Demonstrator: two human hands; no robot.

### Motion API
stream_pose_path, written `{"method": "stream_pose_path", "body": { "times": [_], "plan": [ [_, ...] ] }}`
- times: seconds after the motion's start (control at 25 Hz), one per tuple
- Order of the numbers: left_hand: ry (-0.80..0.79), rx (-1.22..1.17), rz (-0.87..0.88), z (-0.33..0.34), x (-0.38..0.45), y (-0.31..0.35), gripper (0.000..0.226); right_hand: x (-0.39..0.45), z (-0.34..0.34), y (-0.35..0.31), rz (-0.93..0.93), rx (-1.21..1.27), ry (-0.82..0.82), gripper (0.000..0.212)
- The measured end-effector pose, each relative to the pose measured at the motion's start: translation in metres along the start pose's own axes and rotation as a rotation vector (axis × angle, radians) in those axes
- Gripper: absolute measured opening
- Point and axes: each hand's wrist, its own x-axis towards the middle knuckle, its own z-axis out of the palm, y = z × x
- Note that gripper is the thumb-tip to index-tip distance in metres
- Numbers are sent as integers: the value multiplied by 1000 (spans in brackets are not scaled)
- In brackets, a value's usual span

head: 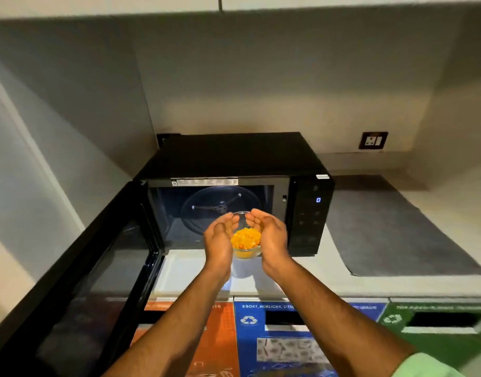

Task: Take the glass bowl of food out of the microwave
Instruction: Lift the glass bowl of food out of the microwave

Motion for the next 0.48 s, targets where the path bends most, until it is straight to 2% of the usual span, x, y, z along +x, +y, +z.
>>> {"method": "stream_pose_path", "body": {
  "times": [0.28, 0.48],
  "plan": [
    [-99, -1, 23, 22, -101, 30, 32, -82, -48, -56, -42, 5, 39, 33],
    [-128, 48, 20, 56, -137, 23, 38, -100, -89, -79, -51, 36, 59, 32]
  ]
}}
